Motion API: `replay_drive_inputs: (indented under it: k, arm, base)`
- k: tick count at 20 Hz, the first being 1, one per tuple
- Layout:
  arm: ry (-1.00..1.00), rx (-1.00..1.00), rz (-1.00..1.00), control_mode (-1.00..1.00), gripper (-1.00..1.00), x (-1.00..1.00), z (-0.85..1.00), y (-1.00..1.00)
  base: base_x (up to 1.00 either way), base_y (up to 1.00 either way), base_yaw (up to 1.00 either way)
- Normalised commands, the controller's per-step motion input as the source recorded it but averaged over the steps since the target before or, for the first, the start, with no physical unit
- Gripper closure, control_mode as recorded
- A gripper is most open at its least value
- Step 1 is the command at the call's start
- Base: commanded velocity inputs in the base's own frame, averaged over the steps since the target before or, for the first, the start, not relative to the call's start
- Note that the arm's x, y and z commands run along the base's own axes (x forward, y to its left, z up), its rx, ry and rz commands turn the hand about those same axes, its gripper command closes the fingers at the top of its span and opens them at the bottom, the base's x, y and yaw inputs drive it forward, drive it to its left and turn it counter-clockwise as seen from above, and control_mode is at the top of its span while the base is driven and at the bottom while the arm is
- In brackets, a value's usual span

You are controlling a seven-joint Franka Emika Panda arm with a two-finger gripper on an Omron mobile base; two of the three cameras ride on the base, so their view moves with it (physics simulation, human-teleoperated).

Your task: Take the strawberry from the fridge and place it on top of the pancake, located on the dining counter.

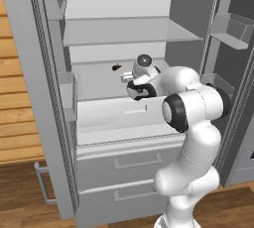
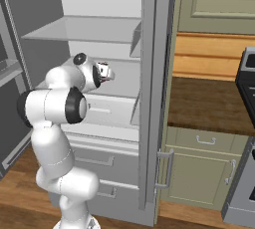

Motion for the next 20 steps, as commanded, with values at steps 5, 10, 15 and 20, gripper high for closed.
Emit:
replay_drive_inputs:
  k: [5, 10, 15, 20]
  arm:
    - [0.08, 0.0, 0.0, -1.0, -1.0, 0.11, -0.15, 0.07]
    - [0.08, 0.0, 0.0, -1.0, -1.0, 0.3, -0.04, 0.02]
    - [0.07, 0.0, 0.0, -1.0, -1.0, 0.35, -0.02, 0.0]
    - [0.06, 0.0, 0.0, -1.0, -1.0, 0.21, -0.11, 0.0]
  base:
    - [0.0, 0.0, 0.0]
    - [0.0, 0.0, 0.0]
    - [0.0, 0.0, 0.0]
    - [0.0, 0.0, 0.0]
